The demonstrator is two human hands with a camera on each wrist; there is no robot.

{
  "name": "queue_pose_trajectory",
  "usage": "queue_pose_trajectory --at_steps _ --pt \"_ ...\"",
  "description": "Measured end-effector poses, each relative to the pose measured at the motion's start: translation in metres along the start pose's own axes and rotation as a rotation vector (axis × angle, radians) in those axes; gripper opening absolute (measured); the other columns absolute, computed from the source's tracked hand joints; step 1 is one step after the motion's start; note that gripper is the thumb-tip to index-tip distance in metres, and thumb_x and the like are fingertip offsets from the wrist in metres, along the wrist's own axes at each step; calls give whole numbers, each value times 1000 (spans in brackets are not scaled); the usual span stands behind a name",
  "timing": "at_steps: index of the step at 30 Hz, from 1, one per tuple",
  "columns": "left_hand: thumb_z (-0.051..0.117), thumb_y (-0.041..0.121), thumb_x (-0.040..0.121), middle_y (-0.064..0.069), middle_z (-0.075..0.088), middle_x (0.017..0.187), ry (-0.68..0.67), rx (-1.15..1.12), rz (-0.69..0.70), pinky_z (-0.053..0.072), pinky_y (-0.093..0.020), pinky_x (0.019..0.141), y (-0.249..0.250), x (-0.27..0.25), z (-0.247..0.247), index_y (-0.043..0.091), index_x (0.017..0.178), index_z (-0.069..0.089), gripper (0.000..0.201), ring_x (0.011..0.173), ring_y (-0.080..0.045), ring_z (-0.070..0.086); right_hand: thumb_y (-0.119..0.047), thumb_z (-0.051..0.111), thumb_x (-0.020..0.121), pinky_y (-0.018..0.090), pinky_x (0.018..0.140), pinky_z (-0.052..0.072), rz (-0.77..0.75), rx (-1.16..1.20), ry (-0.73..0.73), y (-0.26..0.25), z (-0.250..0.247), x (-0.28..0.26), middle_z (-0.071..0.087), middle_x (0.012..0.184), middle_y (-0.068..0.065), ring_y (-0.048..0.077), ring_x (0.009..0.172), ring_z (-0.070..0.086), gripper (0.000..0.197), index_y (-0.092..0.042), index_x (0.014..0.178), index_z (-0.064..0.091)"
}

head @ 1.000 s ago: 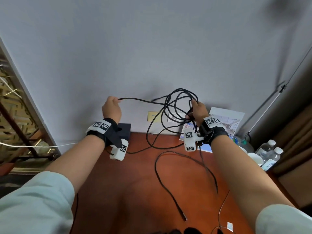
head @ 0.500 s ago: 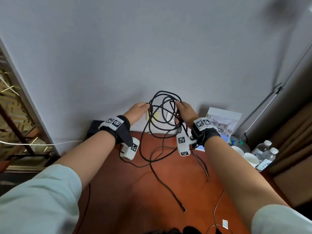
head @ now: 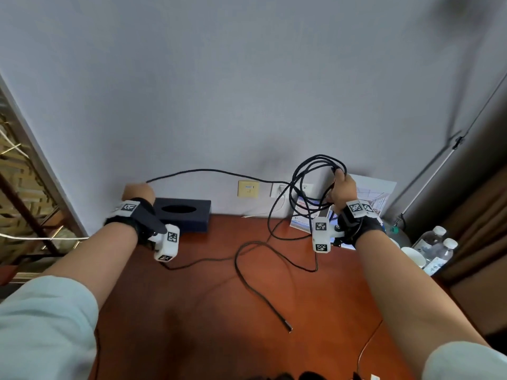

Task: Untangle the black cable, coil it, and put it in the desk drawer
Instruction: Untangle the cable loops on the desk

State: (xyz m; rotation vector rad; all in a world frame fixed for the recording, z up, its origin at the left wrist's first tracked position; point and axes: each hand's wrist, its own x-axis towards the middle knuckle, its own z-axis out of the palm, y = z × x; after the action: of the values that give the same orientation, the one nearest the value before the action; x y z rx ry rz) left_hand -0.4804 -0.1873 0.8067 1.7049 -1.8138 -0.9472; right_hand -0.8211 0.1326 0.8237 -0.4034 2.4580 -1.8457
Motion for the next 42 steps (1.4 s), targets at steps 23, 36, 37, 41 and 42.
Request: queue_pose_trajectory --at_steps 23,36,37,41,42 --pt "73 14 81 -7 26 127 -424 -60 994 33 -28 107 92 -111 94 11 124 44 52 122 -25 40 -30 38 103 19 38 20 -143 344 -499 -90 25 -61 36 58 -4 8 45 36 36 -19 68 37" --pt "61 39 89 1 25 109 -202 221 1147 20 -27 89 106 -119 101 54 98 58 17 100 -20 24 -28 36 104 18 39 9 -122 427 -673 -98 26 -65 23 59 -4 5 39 19 38 -20 67 31" --pt "62 32 89 1 26 111 -198 225 1169 20 -27 89 106 -118 103 51 89 57 19 101 -20 23 -29 35 104 19 40 8 -122 430 -673 -97 26 -64 23 59 -4 5 38 19 38 -20 67 31" --pt "66 28 87 -2 37 126 -232 209 1157 20 -29 97 107 -108 104 27 89 69 3 117 -23 28 -30 36 104 17 37 14 -105 416 -581 -89 21 -57 29 58 -3 6 38 26 37 -19 68 34" --pt "65 26 88 -4 39 130 -245 122 1107 19 -28 99 107 -105 103 20 86 71 10 121 -23 31 -31 37 103 18 38 15 -102 392 -527 -85 18 -53 32 57 -3 9 40 27 37 -19 68 35"
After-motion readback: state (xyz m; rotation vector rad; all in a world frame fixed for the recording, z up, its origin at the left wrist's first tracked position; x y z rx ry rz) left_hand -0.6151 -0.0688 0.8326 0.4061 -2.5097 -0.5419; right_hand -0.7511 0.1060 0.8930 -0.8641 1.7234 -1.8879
